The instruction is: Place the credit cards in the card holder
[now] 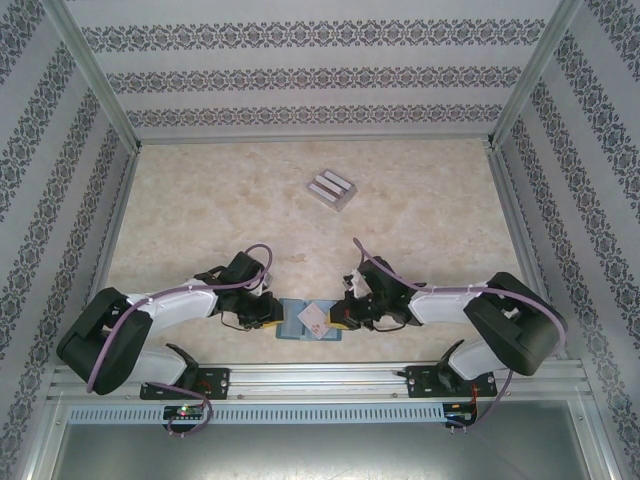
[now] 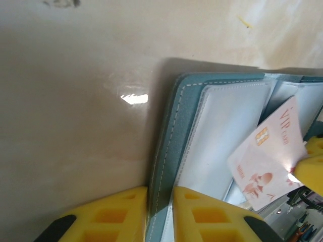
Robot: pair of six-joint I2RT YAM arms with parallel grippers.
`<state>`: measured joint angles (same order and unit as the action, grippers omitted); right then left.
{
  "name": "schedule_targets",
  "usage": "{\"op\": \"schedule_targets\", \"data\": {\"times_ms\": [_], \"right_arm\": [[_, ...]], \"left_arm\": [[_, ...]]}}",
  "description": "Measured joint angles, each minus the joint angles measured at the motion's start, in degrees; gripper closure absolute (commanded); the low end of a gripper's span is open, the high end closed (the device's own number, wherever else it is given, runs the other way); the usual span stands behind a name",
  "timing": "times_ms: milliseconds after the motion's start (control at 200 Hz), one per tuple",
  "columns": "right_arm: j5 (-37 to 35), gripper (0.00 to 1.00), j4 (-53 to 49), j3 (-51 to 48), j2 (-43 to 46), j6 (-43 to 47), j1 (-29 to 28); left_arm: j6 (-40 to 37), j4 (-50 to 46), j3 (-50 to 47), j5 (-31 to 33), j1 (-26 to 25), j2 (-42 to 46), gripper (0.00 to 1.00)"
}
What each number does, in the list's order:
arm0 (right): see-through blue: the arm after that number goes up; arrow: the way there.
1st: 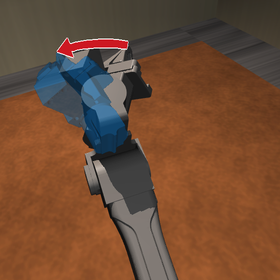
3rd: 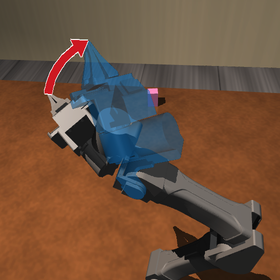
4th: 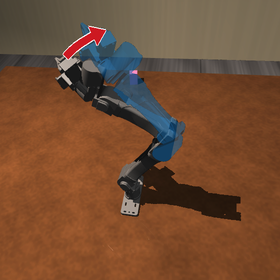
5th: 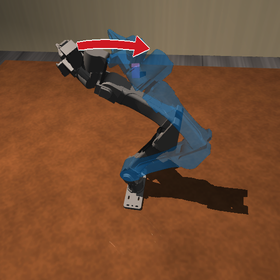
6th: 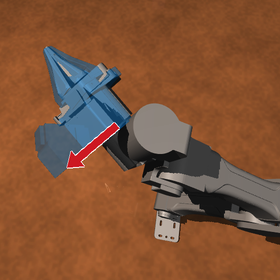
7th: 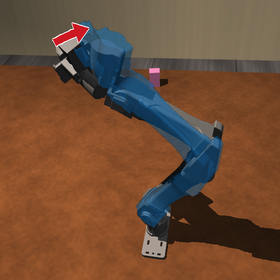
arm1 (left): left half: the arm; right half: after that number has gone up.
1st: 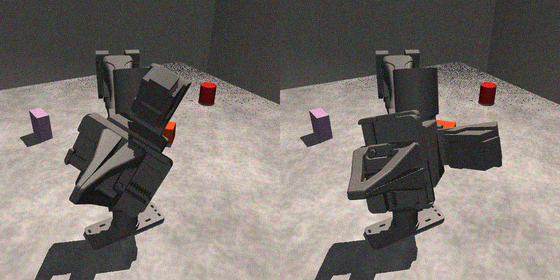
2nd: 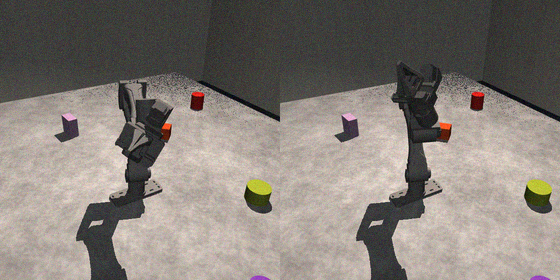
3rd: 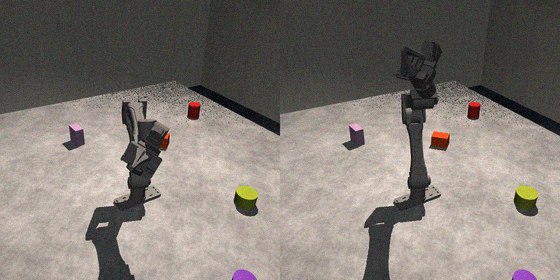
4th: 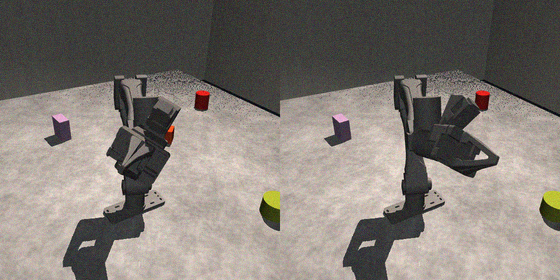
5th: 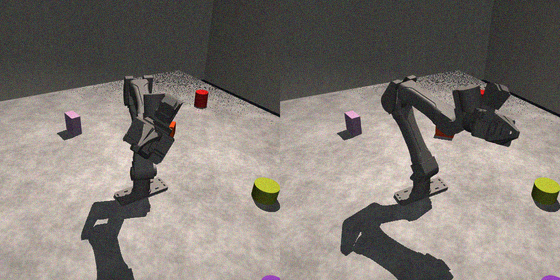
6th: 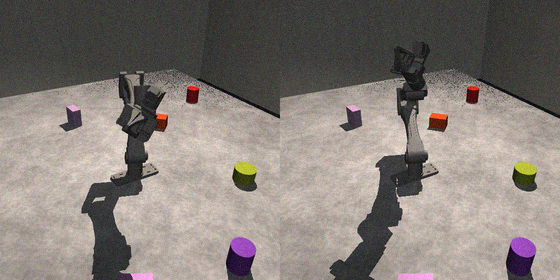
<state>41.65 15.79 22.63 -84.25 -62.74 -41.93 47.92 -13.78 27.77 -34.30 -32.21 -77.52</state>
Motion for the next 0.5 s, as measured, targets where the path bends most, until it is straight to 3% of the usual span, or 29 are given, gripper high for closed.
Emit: {"op": "schedule_targets", "data": {"times_ms": [235, 500], "right_arm": [[-2.12, 1.00, 1.84, 0.11, -0.37, -2.80, -0.72], [-11.21, 1.00, 1.81, 0.11, 2.08, -6.86, -4.72]], "left_arm": [[0.48, 0.04, 0.00, 0.00, 0.00, -0.42, 0.85], [1.46, 0.15, 0.28, -0.35, 0.00, -1.05, 0.89]]}}
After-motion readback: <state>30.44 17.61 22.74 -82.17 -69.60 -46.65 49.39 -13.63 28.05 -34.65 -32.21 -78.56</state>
